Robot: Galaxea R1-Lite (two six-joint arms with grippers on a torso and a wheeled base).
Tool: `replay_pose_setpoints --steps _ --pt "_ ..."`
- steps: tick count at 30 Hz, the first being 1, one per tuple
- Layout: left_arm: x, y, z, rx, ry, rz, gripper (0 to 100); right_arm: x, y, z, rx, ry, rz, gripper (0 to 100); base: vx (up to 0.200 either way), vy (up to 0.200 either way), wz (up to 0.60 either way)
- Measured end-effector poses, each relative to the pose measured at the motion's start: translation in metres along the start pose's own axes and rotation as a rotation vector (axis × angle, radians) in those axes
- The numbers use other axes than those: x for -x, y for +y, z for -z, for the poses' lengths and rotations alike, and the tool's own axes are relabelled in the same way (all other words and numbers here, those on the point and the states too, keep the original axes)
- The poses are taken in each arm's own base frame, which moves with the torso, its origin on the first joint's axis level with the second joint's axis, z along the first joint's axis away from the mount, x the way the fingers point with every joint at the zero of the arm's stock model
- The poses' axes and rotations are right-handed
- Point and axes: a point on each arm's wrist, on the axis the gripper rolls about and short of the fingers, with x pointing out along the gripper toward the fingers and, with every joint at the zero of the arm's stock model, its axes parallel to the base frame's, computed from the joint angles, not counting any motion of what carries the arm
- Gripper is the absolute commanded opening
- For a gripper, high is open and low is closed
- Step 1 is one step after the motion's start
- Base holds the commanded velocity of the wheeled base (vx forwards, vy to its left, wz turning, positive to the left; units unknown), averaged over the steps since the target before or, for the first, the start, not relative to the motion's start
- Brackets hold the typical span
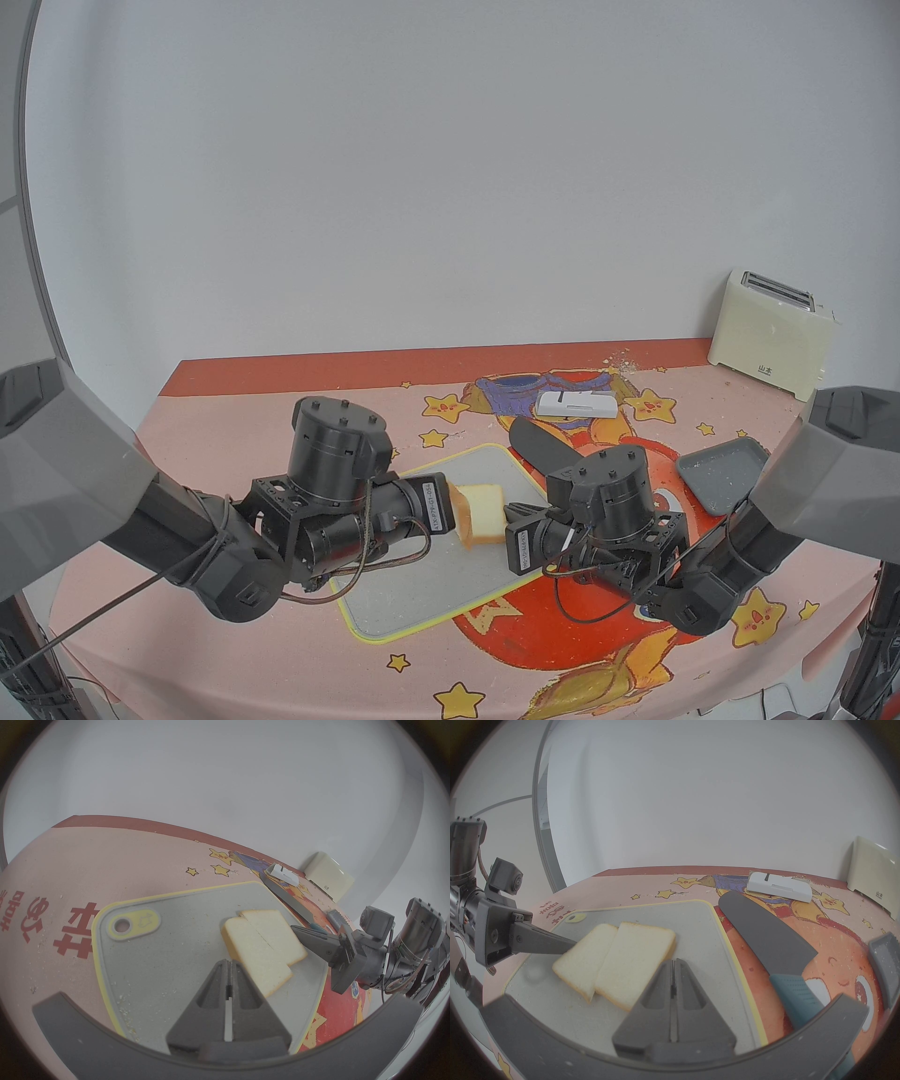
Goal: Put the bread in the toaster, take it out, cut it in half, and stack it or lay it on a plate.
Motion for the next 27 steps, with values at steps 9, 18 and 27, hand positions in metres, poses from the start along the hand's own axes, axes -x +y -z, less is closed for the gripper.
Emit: replay_pose_setpoints --steps 9,18,27 --pt "-0.020 -0.008 -0.002 -0.007 -0.008 0.021 0 0.001 -0.002 -0.003 -0.004 -0.005 0.004 0 0.000 0.000 0.00" --pt "-0.031 -0.010 0.002 -0.011 0.001 0.021 0 0.003 -0.003 -0.004 -0.006 -0.010 0.005 0 0.000 0.000 0.00" --pt "0.005 0.005 0.008 -0.008 0.056 -0.034 0 0.002 -0.003 -0.004 -0.006 -0.011 0.006 0 0.000 0.000 0.00"
